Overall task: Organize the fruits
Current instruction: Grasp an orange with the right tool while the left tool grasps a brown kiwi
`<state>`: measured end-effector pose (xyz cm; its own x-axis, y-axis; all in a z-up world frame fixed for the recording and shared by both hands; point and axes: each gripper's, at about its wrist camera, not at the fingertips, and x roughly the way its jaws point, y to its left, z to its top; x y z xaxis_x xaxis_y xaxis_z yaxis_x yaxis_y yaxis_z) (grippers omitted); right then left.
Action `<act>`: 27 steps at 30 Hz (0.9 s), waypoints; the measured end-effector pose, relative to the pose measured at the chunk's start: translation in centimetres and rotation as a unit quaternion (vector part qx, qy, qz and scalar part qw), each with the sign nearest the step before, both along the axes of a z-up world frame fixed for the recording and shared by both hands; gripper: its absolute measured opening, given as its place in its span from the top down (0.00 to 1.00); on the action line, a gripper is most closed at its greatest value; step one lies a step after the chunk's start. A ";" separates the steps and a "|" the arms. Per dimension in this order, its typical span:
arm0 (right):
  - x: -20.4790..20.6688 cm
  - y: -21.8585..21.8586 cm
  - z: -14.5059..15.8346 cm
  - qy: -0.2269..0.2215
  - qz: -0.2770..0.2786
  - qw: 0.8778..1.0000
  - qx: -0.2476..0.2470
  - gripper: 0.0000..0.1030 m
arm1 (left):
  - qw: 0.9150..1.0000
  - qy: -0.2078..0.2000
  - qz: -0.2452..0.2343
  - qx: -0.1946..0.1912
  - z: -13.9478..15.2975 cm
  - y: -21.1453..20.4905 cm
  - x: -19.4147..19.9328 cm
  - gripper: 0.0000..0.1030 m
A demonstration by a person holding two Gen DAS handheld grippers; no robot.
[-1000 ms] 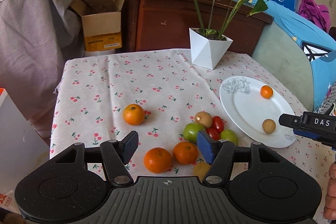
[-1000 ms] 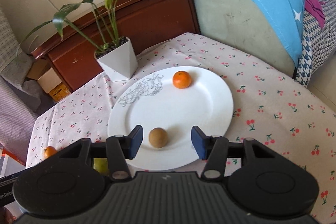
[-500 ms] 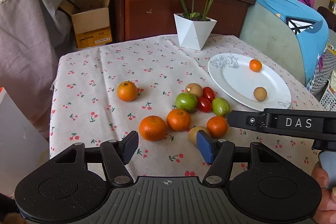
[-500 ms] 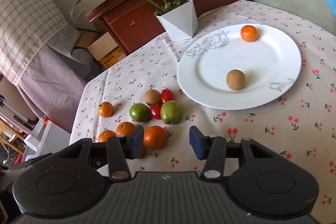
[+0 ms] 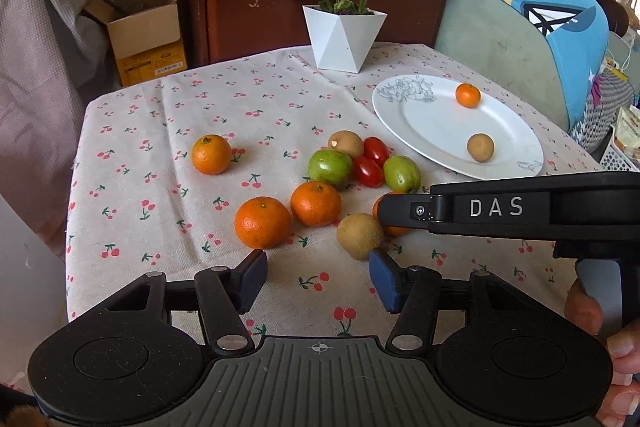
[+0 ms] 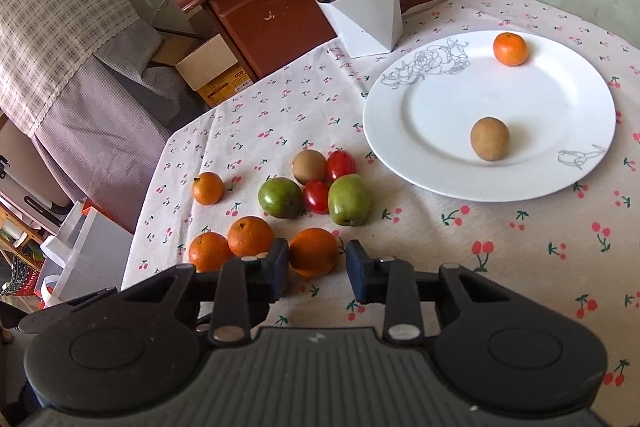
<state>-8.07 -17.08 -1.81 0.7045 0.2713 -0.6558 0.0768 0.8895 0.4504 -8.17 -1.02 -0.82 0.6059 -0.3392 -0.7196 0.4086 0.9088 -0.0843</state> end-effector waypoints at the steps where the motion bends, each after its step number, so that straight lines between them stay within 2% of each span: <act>1: 0.0 0.1 0.0 -0.001 0.003 1.000 0.001 0.75 | 1.000 0.000 -0.001 -0.001 -0.1 0.0 0.0 0.48; 4: 0.1 0.5 0.2 -0.005 0.010 1.000 -0.014 0.75 | 1.000 -0.006 -0.006 -0.005 -0.1 -0.3 0.0 0.50; 15: -0.6 -1.6 1.1 -0.009 -0.028 1.000 0.008 0.75 | 0.999 -0.015 -0.019 -0.026 -0.5 -1.3 0.4 0.60; 21: -0.6 -2.1 1.4 -0.010 -0.037 0.999 0.014 0.75 | 0.999 -0.026 -0.020 -0.022 -0.7 -1.9 0.6 0.66; 24: -0.6 -2.2 1.3 -0.007 -0.039 0.999 0.014 0.75 | 0.999 -0.028 -0.022 -0.024 -0.7 -1.9 0.6 0.75; 27: -0.7 -2.3 1.2 -0.004 -0.041 0.999 0.014 0.75 | 0.999 -0.029 -0.025 -0.022 -0.6 -2.2 0.5 0.76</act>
<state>-8.73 -19.38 -0.59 0.7302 0.2311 -0.6429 0.1450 0.8672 0.4765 -7.71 -3.18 -1.41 0.6275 -0.4007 -0.6676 0.4581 0.8833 -0.0997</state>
